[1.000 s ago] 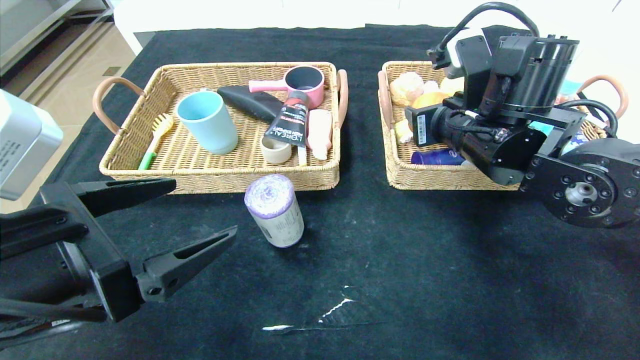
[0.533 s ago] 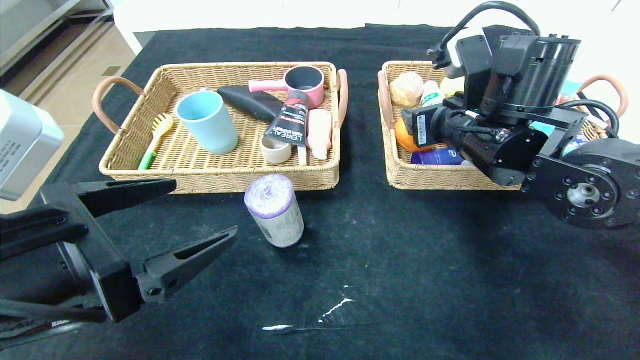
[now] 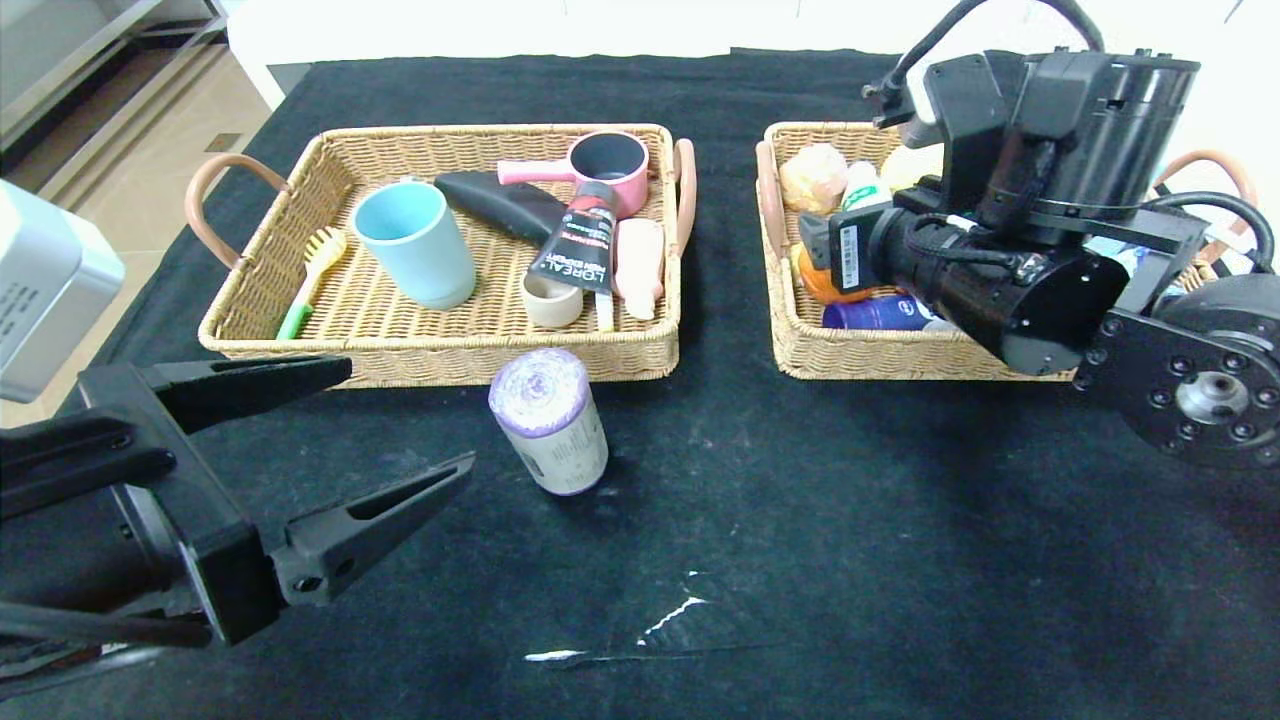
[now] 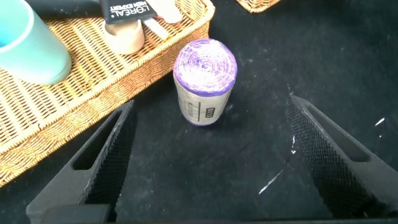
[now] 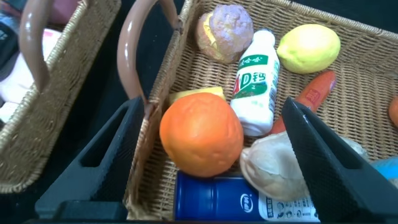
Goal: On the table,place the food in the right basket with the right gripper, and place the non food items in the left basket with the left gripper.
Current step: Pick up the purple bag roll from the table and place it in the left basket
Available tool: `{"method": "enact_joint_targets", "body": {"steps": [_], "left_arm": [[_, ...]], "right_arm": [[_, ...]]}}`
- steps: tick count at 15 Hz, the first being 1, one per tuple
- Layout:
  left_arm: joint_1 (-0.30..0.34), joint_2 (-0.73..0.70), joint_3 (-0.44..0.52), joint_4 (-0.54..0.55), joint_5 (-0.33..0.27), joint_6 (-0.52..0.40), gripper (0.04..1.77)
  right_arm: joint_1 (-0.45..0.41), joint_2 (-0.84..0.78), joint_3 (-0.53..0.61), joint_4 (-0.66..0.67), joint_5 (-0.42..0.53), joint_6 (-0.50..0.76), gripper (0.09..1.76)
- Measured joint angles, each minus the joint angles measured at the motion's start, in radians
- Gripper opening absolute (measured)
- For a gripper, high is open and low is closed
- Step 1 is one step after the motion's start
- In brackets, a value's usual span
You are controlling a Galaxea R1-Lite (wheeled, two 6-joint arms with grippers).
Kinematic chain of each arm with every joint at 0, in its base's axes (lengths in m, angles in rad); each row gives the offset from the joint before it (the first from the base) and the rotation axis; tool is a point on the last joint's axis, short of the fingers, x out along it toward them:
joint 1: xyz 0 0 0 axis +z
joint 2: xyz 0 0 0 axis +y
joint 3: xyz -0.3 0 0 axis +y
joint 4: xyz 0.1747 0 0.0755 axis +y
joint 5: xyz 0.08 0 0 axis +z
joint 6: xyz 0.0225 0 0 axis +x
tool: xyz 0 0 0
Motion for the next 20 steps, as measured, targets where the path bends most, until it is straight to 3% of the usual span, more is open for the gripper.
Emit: {"method": "enact_joint_targets", "body": {"steps": [5, 12, 17, 20], "left_arm": [[0.0, 0.0, -0.002, 0.0, 0.001, 0.0, 1.72], [0.002, 0.003, 0.001, 0.0, 0.0, 0.0, 1.72], [0.001, 0.01, 0.002, 0.007, 0.01, 0.0, 1.72], [0.0, 0.016, 0.002, 0.009, 0.035, 0.007, 1.72]], "right_arm": [[0.009, -0.106, 0.055, 0.103, 0.038, 0.003, 1.66], [0.0, -0.343, 0.248, 0.275, 0.515, -0.011, 1.69], [-0.008, -0.468, 0.432, 0.282, 0.689, -0.098, 1.7], [-0.007, -0.53, 0.529, 0.274, 0.748, -0.117, 1.7]]}}
